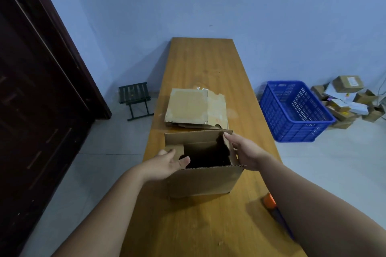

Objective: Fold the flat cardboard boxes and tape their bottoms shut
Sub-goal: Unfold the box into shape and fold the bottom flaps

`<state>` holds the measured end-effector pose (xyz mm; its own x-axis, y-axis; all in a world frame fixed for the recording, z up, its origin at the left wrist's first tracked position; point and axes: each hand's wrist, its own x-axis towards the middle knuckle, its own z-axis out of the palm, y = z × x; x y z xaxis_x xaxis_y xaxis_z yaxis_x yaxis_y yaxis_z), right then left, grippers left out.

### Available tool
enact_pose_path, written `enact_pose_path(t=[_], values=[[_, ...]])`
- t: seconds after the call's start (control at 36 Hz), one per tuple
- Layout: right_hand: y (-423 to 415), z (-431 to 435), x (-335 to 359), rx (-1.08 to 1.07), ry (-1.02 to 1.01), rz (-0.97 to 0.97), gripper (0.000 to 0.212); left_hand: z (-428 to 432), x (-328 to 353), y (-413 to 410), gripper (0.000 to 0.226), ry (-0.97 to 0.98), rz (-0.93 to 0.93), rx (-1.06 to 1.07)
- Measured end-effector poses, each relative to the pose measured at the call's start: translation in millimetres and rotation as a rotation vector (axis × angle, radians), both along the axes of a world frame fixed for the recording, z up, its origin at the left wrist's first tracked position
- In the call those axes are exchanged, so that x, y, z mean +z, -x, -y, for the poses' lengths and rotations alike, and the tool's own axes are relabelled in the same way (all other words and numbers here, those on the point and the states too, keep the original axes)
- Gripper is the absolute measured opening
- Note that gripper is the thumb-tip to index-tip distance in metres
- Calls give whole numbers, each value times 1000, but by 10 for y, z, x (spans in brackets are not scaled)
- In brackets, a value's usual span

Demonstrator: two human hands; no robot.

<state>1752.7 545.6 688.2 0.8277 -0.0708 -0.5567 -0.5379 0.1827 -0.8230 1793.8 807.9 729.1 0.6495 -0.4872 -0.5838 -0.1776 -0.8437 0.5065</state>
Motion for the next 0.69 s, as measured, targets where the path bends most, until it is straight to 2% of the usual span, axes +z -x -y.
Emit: enact_pose_path(t=[0.06,0.08,0.22,0.42,0.56,0.64,0.69], values=[[76,37,-85,-55,-22,-17,50,-74,-36,-10,110,57,-6,-13],[122,38,-112,-77,-7,-33,45,-103,-74,-10,106,111,-5,12],[270,1,-227,-93,13,-44,31,-210,-296,52,67,355,97,201],[325,-105,-211,-129,100,17,28,-251,-424,156,39,502,130,347],[376,-155,-188,-133,96,24,29,-235,-551,190,31,565,174,497],[413,-190,-174,-138,108,3,32,-167,-576,237,35,563,264,579],[436,-193,-198,-147,102,2,45,-112,-578,264,42,554,322,622]])
